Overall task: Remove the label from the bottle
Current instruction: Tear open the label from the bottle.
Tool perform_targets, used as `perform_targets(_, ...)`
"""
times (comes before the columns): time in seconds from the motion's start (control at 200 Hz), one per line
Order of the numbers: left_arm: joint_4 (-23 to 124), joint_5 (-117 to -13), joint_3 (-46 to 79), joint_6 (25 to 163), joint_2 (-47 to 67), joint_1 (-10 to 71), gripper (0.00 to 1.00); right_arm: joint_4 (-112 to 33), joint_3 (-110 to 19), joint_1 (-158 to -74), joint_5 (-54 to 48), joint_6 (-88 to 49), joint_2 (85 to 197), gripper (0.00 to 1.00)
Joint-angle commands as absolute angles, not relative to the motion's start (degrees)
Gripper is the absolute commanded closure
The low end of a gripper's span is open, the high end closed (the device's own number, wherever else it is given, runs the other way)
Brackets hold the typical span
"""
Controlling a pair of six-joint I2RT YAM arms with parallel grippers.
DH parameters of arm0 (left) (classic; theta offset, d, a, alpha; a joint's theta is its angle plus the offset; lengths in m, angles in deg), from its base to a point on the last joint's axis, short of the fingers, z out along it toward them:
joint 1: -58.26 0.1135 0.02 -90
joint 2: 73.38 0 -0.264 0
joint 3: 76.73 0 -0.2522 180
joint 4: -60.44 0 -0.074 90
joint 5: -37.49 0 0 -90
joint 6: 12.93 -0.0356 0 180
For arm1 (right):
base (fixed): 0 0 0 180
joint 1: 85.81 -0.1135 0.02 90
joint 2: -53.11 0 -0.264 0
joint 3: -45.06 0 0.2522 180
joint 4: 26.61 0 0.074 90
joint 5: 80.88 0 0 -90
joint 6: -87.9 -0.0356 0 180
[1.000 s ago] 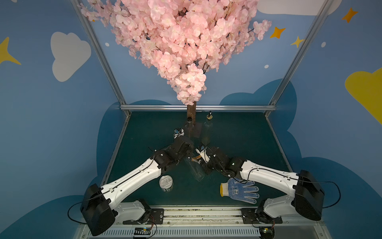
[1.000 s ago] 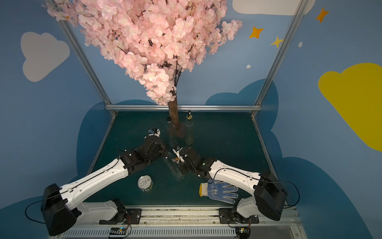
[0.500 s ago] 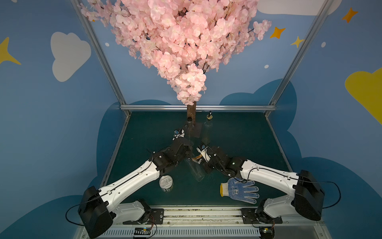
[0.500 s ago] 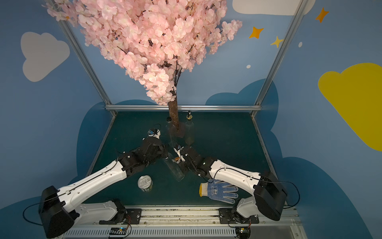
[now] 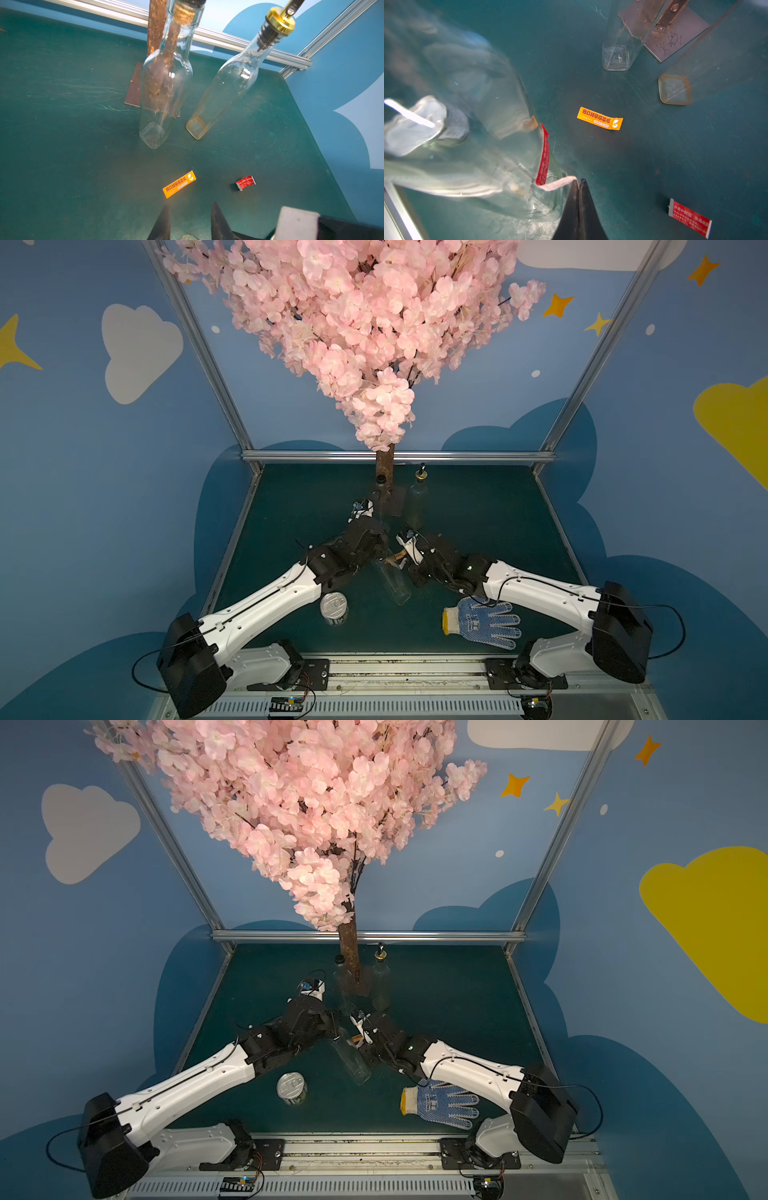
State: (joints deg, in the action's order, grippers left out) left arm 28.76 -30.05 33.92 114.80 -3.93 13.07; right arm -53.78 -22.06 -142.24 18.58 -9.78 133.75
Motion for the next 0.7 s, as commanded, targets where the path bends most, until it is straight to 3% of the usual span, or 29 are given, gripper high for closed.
perform_targets(0.0, 27.99, -29.92, 35.15, 112.09, -5.07, 12.82, 0.98, -54.53, -22.39, -141.80, 19.62, -10.22, 132.92, 1.00)
perform_targets(0.696, 29.76, -30.44, 35.62, 110.11, -5.54, 12.47, 0.98, -54.93, -22.39, -140.79, 18.78, -10.23, 133.52, 1.00)
